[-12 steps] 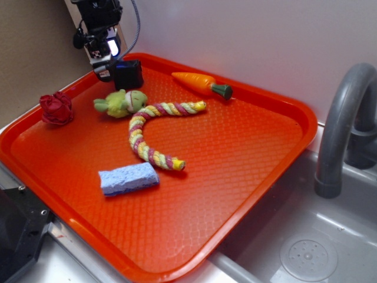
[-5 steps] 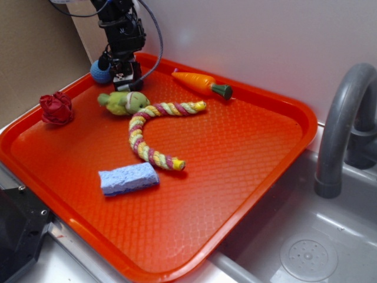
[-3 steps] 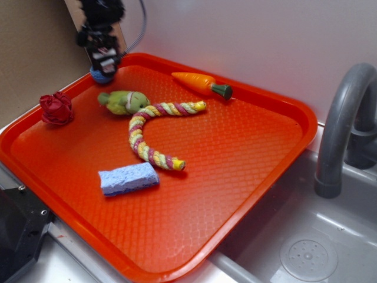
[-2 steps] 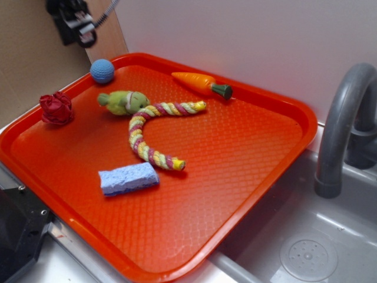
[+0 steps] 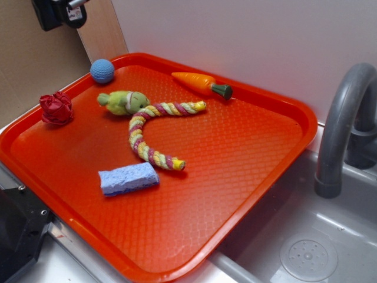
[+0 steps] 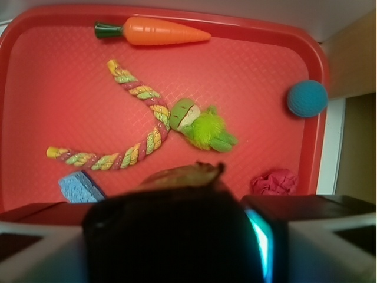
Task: Grab the black box.
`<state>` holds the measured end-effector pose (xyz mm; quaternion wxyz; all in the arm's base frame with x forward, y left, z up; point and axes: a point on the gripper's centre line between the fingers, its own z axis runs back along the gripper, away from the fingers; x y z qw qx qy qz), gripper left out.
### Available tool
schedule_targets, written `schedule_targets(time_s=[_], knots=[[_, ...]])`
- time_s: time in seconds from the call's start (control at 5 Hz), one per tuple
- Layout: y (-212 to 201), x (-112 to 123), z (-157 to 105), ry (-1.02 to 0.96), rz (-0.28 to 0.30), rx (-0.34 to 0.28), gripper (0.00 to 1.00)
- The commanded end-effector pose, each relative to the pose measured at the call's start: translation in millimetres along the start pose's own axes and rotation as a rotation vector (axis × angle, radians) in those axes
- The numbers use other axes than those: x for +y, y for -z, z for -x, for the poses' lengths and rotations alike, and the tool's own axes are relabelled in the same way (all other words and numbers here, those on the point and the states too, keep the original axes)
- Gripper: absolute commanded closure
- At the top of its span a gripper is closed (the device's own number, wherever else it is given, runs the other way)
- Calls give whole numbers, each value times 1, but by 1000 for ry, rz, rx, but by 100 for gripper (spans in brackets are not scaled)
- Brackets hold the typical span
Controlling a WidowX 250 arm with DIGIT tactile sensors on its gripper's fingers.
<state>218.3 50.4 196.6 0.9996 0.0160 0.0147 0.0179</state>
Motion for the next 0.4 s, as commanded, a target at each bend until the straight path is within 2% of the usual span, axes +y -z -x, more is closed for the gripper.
schedule_targets(time_s=[0.0, 0.2], knots=[[10, -11, -1, -18, -4, -34, 100], [13, -10, -1, -25, -19, -34, 100]])
